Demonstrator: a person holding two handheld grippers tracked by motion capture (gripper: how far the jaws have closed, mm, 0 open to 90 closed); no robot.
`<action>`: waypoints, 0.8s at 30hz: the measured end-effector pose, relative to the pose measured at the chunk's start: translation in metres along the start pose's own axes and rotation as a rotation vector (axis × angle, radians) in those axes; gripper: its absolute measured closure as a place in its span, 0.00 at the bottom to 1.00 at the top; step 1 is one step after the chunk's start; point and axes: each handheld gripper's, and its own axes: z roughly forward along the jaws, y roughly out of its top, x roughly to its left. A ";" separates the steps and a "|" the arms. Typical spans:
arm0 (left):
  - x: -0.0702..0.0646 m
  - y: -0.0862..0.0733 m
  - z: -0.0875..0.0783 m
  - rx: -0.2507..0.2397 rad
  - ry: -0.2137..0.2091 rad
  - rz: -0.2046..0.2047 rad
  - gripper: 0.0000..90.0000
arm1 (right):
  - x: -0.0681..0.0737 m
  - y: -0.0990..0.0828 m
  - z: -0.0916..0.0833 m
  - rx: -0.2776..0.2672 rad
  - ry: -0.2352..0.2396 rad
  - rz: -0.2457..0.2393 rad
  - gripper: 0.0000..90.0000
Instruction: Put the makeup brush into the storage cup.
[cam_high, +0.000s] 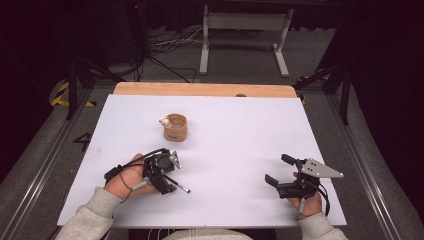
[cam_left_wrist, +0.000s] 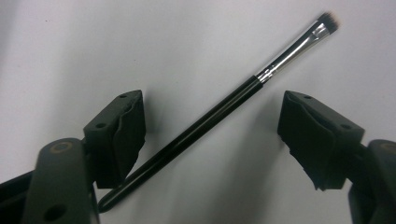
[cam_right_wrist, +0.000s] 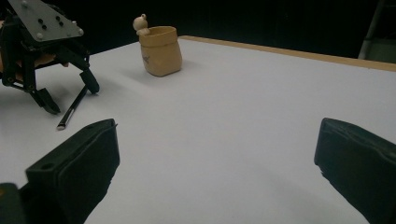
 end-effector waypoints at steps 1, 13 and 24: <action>0.000 0.000 0.000 -0.001 -0.003 -0.001 0.31 | 0.000 0.000 0.000 0.000 -0.001 -0.003 0.01; -0.004 0.000 -0.005 0.011 -0.006 0.008 0.53 | 0.001 0.001 0.000 -0.001 -0.001 -0.010 0.02; -0.006 0.000 -0.007 0.024 -0.020 0.017 0.79 | 0.002 0.001 -0.001 0.006 -0.006 -0.015 0.03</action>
